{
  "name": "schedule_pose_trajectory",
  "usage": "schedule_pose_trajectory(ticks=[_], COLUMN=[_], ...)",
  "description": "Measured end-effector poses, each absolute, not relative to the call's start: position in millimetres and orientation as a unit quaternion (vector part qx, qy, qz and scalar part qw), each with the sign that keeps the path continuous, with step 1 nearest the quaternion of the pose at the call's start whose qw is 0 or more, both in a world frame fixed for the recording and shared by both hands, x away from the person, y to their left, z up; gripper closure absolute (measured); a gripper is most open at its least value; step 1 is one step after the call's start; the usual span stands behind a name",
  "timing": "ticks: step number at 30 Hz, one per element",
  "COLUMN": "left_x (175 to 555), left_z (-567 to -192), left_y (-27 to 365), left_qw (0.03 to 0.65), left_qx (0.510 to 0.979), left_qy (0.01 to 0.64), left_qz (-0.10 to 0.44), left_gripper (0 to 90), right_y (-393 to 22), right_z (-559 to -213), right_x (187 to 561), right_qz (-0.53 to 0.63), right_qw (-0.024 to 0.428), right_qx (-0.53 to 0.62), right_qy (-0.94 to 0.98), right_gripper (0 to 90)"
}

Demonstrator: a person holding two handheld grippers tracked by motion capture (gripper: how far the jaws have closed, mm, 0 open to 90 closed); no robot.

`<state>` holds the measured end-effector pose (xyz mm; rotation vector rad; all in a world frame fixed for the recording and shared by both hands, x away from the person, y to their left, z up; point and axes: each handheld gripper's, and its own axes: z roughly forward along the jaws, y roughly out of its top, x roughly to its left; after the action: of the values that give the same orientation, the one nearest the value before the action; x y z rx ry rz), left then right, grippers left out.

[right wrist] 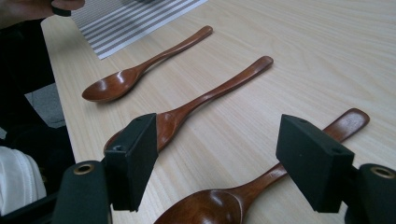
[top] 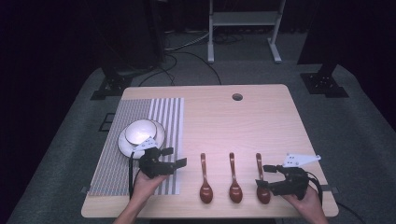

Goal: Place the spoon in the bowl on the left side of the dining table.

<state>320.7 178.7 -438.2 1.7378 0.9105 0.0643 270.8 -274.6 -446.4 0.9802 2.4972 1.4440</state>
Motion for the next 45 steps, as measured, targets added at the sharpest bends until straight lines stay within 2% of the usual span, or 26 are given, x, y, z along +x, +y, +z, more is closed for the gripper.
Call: schedule_pose_trajectory(ticks=[25, 45], left_x=[322.0, 321.7], left_z=[-440.6, -442.7], left_y=[177.3, 178.2], left_qw=[0.554, 0.551], left_qx=[0.735, 0.736], left_qy=[0.39, 0.393], left_qz=[0.024, 0.023], left_gripper=[8.2, 8.2], right_y=[-232.6, -168.8], right_z=[-437.6, -432.4], right_x=[277.7, 286.6], right_qz=[0.457, 0.421], right_qw=[0.011, -0.019], right_qx=[0.267, 0.189], right_qy=[0.848, 0.887], right_gripper=[29.3, 35.1])
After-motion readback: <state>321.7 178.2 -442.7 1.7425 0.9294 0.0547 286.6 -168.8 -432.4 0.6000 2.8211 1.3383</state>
